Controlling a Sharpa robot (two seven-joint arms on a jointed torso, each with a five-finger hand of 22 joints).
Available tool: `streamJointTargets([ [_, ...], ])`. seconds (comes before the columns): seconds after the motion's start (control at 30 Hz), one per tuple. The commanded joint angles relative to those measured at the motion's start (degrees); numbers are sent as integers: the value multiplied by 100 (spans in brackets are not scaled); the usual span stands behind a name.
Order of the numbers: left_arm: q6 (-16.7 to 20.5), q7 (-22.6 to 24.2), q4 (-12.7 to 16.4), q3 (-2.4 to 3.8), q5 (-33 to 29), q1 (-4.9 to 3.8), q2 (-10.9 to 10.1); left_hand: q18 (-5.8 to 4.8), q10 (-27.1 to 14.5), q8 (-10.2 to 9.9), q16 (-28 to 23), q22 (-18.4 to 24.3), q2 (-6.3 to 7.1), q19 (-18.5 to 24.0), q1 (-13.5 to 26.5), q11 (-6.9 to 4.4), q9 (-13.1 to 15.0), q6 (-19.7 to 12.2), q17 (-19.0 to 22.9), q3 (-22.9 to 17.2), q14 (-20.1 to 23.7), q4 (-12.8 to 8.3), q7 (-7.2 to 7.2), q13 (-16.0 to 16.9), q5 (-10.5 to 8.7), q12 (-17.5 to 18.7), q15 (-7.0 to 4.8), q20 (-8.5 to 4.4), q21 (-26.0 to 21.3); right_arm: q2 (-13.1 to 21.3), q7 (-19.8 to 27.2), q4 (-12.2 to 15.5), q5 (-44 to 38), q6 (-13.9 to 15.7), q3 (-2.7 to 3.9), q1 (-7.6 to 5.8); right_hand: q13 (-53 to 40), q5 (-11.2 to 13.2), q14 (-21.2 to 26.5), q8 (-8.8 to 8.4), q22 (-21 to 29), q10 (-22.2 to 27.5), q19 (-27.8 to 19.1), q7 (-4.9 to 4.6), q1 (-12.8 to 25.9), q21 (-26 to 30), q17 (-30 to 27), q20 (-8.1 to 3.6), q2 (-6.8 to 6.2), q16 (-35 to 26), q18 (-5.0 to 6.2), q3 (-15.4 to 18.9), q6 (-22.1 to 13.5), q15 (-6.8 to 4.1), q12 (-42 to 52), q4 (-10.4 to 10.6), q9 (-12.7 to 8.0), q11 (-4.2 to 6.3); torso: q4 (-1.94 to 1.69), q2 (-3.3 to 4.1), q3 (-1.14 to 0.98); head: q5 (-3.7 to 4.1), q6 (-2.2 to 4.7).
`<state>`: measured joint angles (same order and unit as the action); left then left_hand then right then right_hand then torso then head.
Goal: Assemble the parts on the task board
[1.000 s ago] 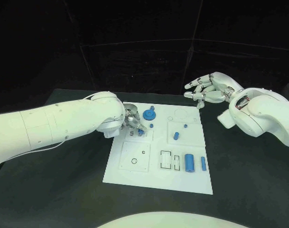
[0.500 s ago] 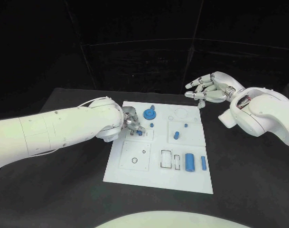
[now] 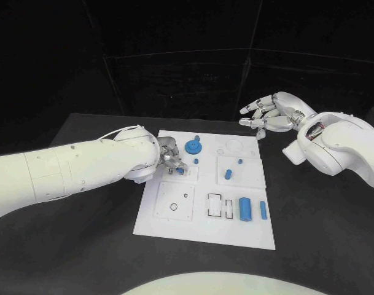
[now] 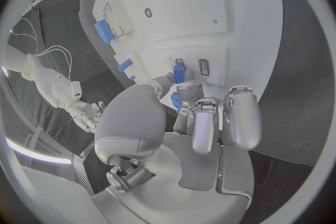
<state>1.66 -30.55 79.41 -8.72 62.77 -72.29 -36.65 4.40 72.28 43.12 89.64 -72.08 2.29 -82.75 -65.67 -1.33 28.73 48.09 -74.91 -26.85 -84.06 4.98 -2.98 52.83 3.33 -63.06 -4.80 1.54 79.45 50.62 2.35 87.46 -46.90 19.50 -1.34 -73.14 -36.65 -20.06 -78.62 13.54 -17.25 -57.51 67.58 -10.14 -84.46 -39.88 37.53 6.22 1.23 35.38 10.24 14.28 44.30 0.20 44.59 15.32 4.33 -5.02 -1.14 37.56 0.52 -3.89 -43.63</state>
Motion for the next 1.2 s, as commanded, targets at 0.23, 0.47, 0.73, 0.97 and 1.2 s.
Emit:
streamJointTargets([
  [0.23, -318, -17, 17, 0, 100, 4, 2, -84, 64, 42, 36, -31, -22, -52, 15, -5, 8, -25, -1509, -1093, -594, -1013, 13, 46, 29, -71, -2, -3, 42, -18, 31, -11, -33, -65, 3, -12, 5, 20, -25, 23, 8, 39, 38, -1, -45, 24, 8, -16, 11, -20, 29, 16, -42, 1, 24, -17, 7, 1, -5, -3, 0, -12, -7],
  [0.47, -384, -35, 15, 0, 71, 5, 11, -85, 77, 53, 36, -39, -1, -55, 34, -8, 16, -19, -1509, -1126, -594, -1013, 17, 59, 35, -83, -4, -5, 46, -34, 30, -22, -34, -79, 3, -12, 5, 20, -25, 23, 8, 39, 38, -1, -45, 24, 8, -16, 11, -20, 29, 16, -42, 1, 24, -17, 7, 1, 7, -1, 0, -8, -14],
  [0.73, -373, -49, -18, 1, 11, 4, 23, -89, 95, 73, 36, -56, 10, -61, 79, -11, 29, -6, -1509, -1170, -594, -990, 22, 75, 35, -99, -5, -6, 54, -45, 27, -42, -34, -75, 3, -12, 9, 27, -28, 29, 11, 38, 42, 0, -46, 29, 11, -16, 17, -24, 29, 18, -42, 1, 27, -17, 8, 1, -5, 0, 2, 3, -28],
  [0.97, -368, -30, -86, 1, -39, 2, 74, -94, 137, 193, 36, -87, 52, -68, 366, -40, 109, 75, -1509, -1117, -594, -788, 73, 101, -18, -143, -18, -12, 65, -60, 24, -66, -34, -64, 3, -12, 12, 28, -28, 34, 12, 38, 44, 1, -47, 32, 12, -16, 21, -26, 28, 19, -39, 1, 27, -17, 8, 2, 3, -1, -1, 0, -40],
  [1.2, -371, -39, -176, 2, -92, -1, 144, -100, 187, 284, 36, -132, 151, -85, 943, -66, 181, 177, -1509, -600, -594, -332, 108, 190, -28, -243, -48, -41, 84, -66, 21, -68, -34, -64, 3, -12, 13, 28, -28, 37, 14, 39, 44, 1, -46, 34, 13, -16, 23, -28, 28, 20, -38, 2, 27, -15, 9, 1, 3, -4, -2, 11, -40],
])
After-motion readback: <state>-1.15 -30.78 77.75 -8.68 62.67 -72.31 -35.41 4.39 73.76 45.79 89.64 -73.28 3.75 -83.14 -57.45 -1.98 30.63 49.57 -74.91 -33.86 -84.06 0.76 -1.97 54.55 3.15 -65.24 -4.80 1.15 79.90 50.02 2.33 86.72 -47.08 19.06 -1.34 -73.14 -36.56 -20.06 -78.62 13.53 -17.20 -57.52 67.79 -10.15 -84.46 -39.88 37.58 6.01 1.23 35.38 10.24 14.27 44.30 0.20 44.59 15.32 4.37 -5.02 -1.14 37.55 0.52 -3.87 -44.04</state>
